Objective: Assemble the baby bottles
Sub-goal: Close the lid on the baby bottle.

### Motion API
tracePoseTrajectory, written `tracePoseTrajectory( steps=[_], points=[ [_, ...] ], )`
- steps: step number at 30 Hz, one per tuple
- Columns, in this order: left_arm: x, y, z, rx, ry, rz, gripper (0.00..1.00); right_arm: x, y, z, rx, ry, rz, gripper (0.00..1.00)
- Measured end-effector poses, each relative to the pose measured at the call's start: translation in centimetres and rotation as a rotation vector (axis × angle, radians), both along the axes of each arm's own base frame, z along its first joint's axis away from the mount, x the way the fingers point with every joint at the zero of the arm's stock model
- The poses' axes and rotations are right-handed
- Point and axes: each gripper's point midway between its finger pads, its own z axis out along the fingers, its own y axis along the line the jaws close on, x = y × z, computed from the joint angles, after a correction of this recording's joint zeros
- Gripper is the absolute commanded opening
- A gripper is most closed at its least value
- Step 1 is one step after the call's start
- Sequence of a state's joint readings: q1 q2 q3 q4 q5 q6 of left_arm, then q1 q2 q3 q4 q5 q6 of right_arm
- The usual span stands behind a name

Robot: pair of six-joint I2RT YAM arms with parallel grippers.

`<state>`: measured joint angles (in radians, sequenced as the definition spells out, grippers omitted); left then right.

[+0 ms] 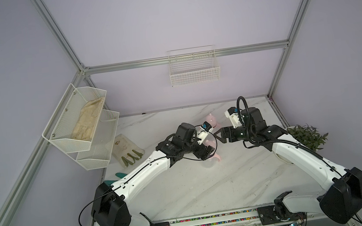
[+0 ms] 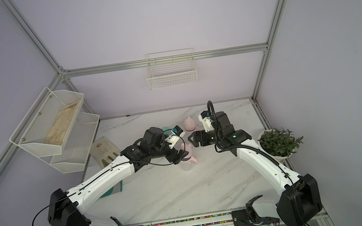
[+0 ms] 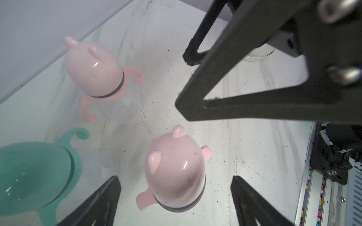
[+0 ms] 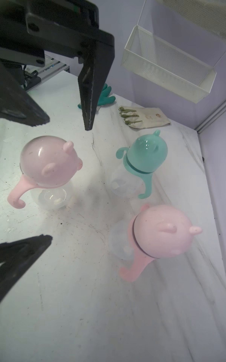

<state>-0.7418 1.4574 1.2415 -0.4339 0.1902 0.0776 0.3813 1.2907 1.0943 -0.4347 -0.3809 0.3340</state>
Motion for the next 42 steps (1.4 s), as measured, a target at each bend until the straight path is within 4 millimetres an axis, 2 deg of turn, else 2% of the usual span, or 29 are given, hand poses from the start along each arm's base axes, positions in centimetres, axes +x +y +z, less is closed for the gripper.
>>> tracePoseTrajectory(
  steps=[4, 7, 12, 16, 19, 25, 30, 42],
  points=[
    [-1.4, 1.2, 1.2, -0.04, -0.024, 0.005, 0.8, 0.8, 1.5, -0.5, 0.078, 0.019, 0.029, 0.75],
    [-3.2, 1.9, 0.4, -0.051, -0.01, -0.034, 0.75, 1.2, 2.4, -1.6, 0.118, 0.06, 0.047, 0.7],
    [-5.4, 2.8, -4.6, -0.011, 0.09, -0.061, 0.67, 1.2, 3.1, -3.2, 0.151, 0.119, 0.063, 0.69],
    [-6.3, 3.7, -8.1, 0.023, 0.151, -0.046, 0.65, 1.1, 3.4, -3.0, 0.17, 0.123, 0.072, 0.68],
    [-6.1, 3.8, -8.7, 0.014, 0.142, -0.036, 0.64, 1.1, 3.5, -3.0, 0.177, 0.126, 0.076, 0.67],
    [-4.4, 3.1, -7.6, -0.028, 0.063, 0.0, 0.6, 1.1, 3.6, -3.8, 0.18, 0.151, 0.076, 0.63],
    [-3.3, 2.7, -7.9, -0.032, 0.038, 0.018, 0.6, 1.1, 3.7, -4.3, 0.181, 0.166, 0.076, 0.59],
    [-2.7, 2.2, -9.2, -0.021, 0.054, 0.026, 0.6, 0.3, 4.0, -4.5, 0.195, 0.204, 0.105, 0.56]
  ],
)
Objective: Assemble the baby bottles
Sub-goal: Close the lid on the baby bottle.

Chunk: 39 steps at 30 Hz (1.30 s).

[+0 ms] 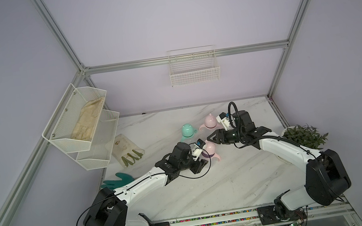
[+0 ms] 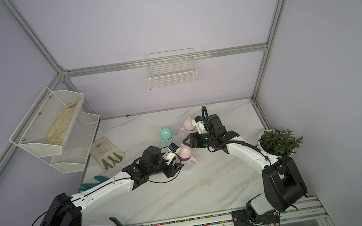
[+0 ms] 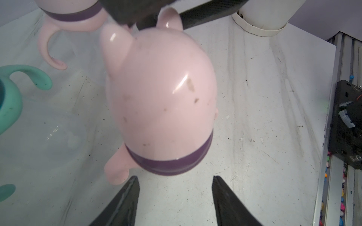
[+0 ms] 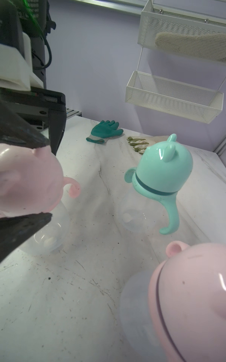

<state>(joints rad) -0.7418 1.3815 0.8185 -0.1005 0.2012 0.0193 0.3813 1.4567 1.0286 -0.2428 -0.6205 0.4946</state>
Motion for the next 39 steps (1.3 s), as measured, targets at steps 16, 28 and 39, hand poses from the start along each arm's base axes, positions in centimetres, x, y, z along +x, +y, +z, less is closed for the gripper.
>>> tracePoseTrajectory(
  steps=[16, 28, 39],
  points=[
    [0.4, -0.1, -0.2, 0.0, -0.008, 0.007, 0.6, -1.3, 0.3, 1.2, -0.01, 0.0, 0.051, 0.52],
    [0.8, -0.3, -1.3, 0.018, 0.002, 0.015, 0.6, -2.6, 0.7, 1.8, -0.025, -0.016, 0.11, 0.51],
    [0.7, -0.2, -2.1, 0.034, 0.019, 0.015, 0.61, -3.2, 1.0, 2.1, -0.03, -0.022, 0.139, 0.51]
  ],
)
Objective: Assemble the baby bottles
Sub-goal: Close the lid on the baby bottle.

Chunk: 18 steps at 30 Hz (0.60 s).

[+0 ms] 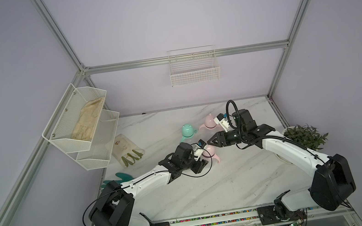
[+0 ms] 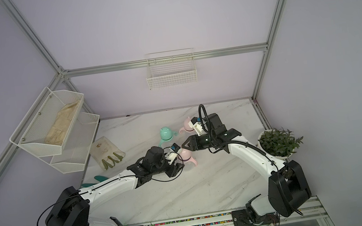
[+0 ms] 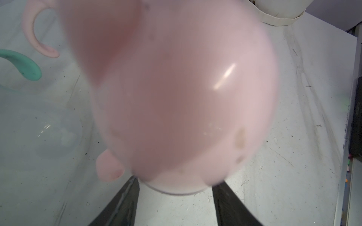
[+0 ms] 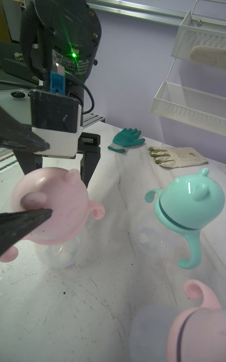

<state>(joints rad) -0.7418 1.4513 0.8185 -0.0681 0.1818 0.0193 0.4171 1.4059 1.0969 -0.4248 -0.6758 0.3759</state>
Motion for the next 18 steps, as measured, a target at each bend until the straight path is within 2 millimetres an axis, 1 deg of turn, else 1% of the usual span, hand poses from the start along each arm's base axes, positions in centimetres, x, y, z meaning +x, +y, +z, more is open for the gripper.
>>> tracePoseTrajectory(
  steps=[11, 18],
  points=[
    [0.0, 0.0, 0.0, 0.0, -0.001, 0.0, 0.62, -0.5, 0.1, 0.1, -0.007, 0.02, 0.015, 0.51],
    [0.0, 0.0, 0.0, 0.002, -0.002, 0.003, 0.63, -1.0, 0.1, -0.3, -0.02, 0.038, 0.025, 0.51]
  ],
)
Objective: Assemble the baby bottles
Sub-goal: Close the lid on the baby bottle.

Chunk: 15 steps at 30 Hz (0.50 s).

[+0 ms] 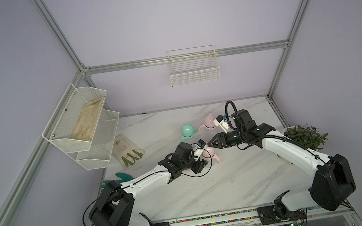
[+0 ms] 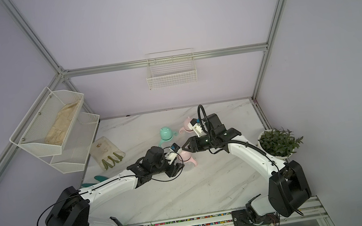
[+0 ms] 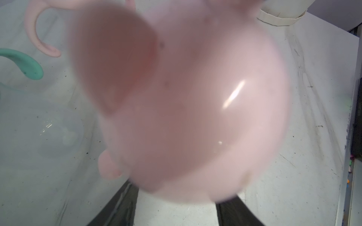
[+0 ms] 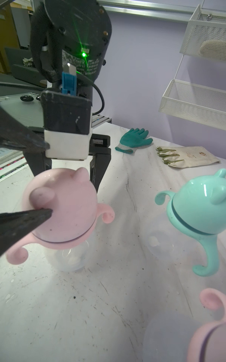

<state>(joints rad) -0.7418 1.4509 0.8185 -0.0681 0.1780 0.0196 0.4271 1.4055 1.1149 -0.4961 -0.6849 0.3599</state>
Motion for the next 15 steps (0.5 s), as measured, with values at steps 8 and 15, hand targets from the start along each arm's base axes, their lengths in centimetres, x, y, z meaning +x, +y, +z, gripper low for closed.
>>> tracePoseTrajectory(
  steps=[8, 15],
  points=[
    [-0.6, 0.3, 1.9, -0.027, -0.022, -0.007, 0.75, 1.0, -0.8, 2.0, -0.028, -0.067, -0.067, 0.57],
    [-1.7, 1.4, 7.3, -0.112, -0.109, -0.002, 0.79, 2.8, -1.4, 4.8, -0.019, -0.176, -0.165, 0.52]
  ],
)
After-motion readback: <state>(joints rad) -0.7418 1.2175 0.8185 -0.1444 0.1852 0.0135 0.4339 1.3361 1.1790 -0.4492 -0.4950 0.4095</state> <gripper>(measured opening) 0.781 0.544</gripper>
